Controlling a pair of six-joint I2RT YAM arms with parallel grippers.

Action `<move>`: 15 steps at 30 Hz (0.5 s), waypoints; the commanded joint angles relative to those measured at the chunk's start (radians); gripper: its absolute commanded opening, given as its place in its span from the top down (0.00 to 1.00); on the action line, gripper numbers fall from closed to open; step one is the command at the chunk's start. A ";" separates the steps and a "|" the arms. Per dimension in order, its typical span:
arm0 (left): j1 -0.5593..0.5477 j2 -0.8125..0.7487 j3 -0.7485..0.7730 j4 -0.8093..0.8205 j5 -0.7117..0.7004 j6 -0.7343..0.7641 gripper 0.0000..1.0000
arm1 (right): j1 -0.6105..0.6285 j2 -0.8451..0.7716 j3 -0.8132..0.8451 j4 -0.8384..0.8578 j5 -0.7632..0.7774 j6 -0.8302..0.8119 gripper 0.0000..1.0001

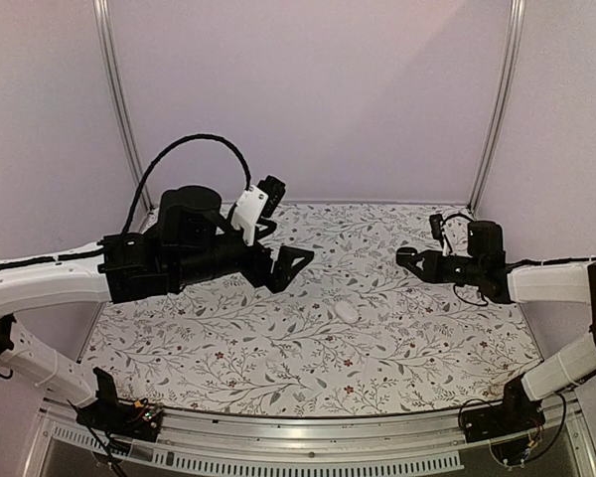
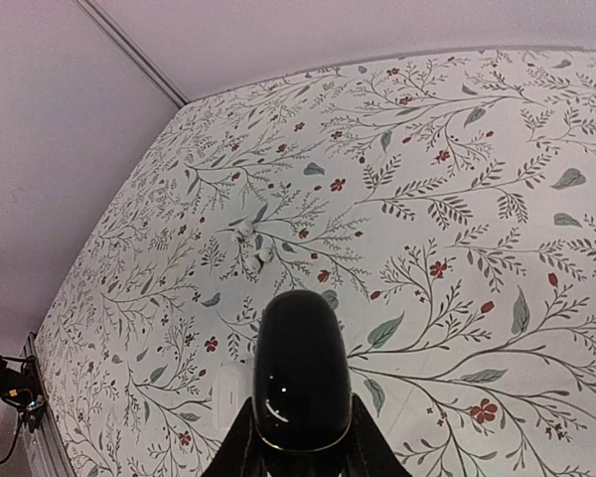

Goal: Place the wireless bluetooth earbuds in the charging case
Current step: Place the charging case with the earbuds at the center of the board.

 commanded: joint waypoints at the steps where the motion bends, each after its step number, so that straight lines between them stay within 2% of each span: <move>1: 0.024 -0.015 -0.031 0.055 -0.011 -0.041 0.00 | -0.015 0.124 0.070 -0.022 -0.089 0.026 0.97; 7: 0.031 -0.022 -0.054 0.058 -0.014 -0.049 0.00 | -0.018 0.301 0.125 -0.031 -0.109 0.018 0.94; 11: 0.037 -0.037 -0.078 0.069 -0.016 -0.057 0.00 | -0.023 0.364 0.165 -0.050 -0.105 0.003 0.93; 15: 0.043 -0.053 -0.097 0.076 -0.012 -0.061 0.00 | -0.029 0.423 0.203 -0.085 -0.104 -0.021 0.87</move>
